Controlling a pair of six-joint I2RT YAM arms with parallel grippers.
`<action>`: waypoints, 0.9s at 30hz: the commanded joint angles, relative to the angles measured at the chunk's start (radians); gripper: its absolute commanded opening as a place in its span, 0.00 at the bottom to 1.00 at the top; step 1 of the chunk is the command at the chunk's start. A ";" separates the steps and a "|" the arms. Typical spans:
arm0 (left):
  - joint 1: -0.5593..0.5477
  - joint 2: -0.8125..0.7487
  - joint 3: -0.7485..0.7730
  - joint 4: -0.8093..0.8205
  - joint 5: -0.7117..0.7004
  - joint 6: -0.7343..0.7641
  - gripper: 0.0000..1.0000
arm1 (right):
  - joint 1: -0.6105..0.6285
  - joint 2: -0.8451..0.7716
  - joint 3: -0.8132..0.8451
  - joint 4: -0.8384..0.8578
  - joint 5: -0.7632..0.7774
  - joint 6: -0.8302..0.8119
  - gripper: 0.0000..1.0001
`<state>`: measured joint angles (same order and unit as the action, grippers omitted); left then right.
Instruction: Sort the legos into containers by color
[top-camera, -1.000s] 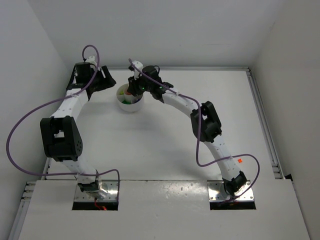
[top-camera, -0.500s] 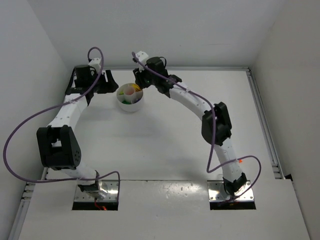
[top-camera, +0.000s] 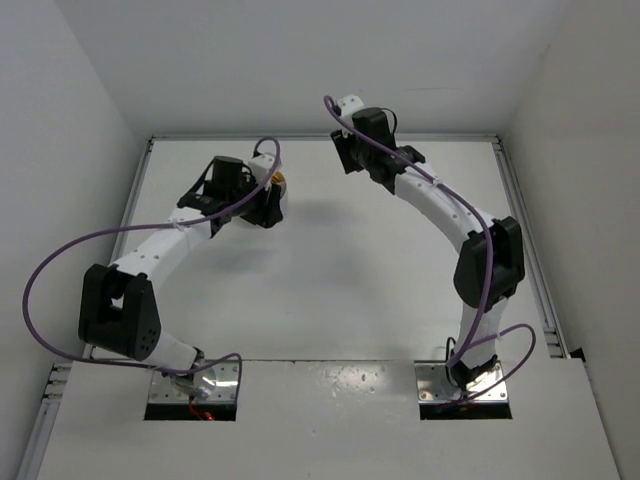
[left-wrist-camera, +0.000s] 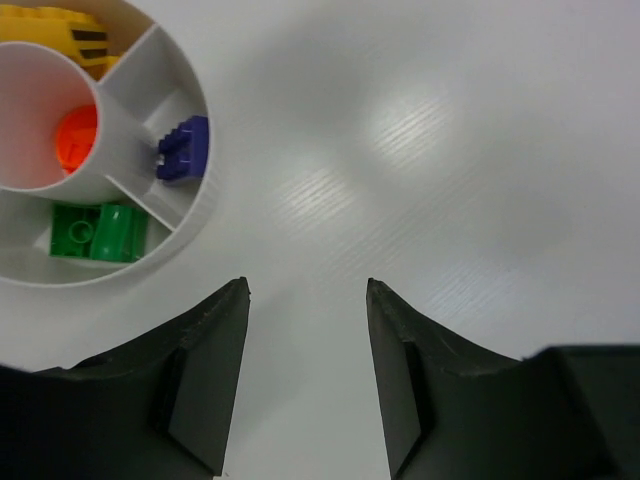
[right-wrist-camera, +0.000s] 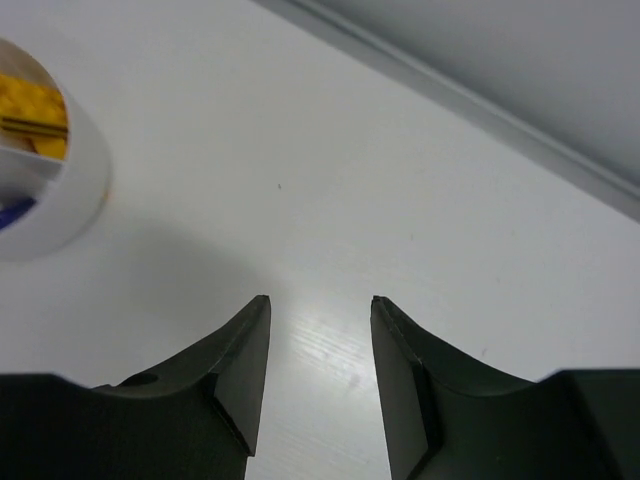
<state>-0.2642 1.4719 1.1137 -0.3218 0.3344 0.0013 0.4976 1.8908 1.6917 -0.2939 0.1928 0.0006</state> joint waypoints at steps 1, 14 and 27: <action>-0.023 -0.045 -0.014 -0.006 -0.063 0.032 0.56 | -0.011 -0.062 -0.041 -0.043 0.072 0.018 0.46; -0.056 0.042 0.101 -0.186 0.008 0.151 0.60 | -0.223 -0.571 -0.653 -0.332 0.005 -0.181 0.42; -0.099 0.094 0.143 -0.164 -0.043 0.129 0.60 | -0.510 -0.820 -0.926 -0.659 -0.047 -0.393 0.36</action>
<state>-0.3595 1.5764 1.1954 -0.4942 0.3004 0.1284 0.0177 1.0996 0.7731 -0.8738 0.1703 -0.3271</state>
